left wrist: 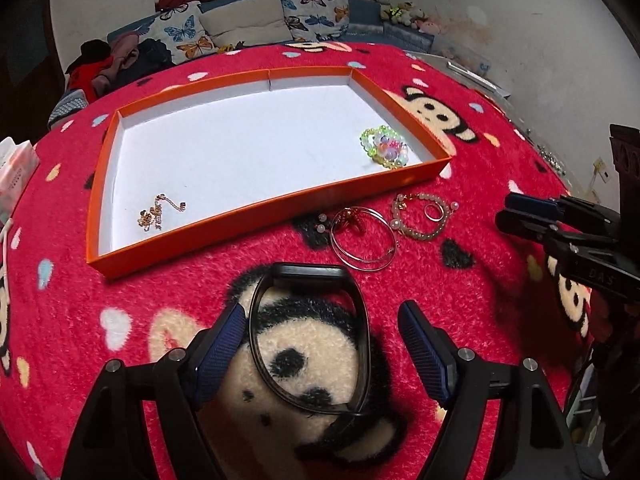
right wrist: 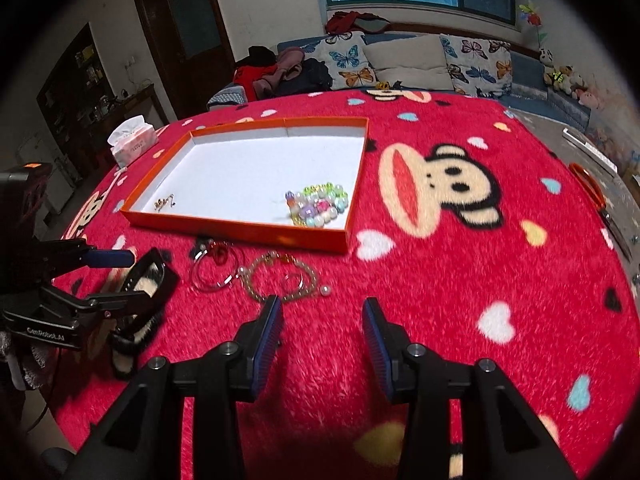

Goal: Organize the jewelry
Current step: 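Lower the beaded bracelet into the tray and open the right gripper, then grasp the black watch band with the left gripper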

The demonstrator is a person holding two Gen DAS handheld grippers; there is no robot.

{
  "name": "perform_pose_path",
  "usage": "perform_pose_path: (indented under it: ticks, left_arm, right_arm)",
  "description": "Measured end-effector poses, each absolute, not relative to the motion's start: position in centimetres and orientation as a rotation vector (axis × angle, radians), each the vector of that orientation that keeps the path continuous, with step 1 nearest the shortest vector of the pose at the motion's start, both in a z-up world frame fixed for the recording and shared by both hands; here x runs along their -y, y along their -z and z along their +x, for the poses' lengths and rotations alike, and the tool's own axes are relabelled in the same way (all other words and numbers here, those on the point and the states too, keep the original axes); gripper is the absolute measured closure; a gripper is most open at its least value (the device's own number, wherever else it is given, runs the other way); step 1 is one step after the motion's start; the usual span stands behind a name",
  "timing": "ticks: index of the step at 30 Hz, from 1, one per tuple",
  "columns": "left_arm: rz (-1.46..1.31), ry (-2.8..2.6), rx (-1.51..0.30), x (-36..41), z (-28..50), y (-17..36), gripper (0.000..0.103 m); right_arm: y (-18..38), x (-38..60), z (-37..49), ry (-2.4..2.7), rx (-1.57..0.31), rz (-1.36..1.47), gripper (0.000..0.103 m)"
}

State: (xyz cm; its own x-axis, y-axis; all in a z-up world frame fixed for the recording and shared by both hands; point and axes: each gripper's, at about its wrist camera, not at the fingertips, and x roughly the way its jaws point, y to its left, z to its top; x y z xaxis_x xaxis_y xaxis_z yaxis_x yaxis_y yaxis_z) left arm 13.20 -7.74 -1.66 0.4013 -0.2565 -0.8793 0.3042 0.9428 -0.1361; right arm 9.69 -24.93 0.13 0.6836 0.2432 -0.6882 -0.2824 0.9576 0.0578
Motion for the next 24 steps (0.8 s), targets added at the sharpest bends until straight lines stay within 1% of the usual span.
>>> perform_pose_path:
  ticks: [5,8,11,13,14,17,19,22,24]
  left_arm:
    - [0.033,0.353,-1.116,7.6,13.8,2.3,0.021]
    - [0.038,0.357,-1.113,7.7,14.0,2.5,0.027]
    - [0.04,0.358,-1.108,7.6,14.0,2.6,0.03]
    - [0.04,0.357,-1.105,7.5,14.1,2.7,0.033]
    - [0.04,0.357,-1.102,7.5,14.2,2.8,0.037]
    - [0.036,0.362,-1.094,7.3,14.2,2.8,0.04]
    - [0.041,0.365,-1.088,7.3,14.1,2.8,0.041]
    - [0.046,0.367,-1.083,7.3,14.0,2.8,0.041]
    - [0.044,0.368,-1.083,7.2,13.9,2.8,0.041]
  right_arm:
    - [0.8,24.6,9.8,-0.309,-0.788,-0.069,0.057]
    - [1.0,24.6,9.9,-0.317,-0.793,-0.069,0.057]
    - [1.0,24.6,10.2,-0.323,-0.793,-0.065,0.057]
    - [1.0,24.6,10.4,-0.325,-0.794,-0.064,0.057]
    - [1.0,24.6,10.5,-0.325,-0.795,-0.063,0.057]
    - [1.1,24.5,10.9,-0.328,-0.797,-0.061,0.058]
    - [1.1,24.3,11.2,-0.324,-0.794,-0.069,0.059]
    - [1.2,24.3,11.7,-0.334,-0.8,-0.057,0.066]
    - [1.3,24.2,11.9,-0.348,-0.803,-0.062,0.066]
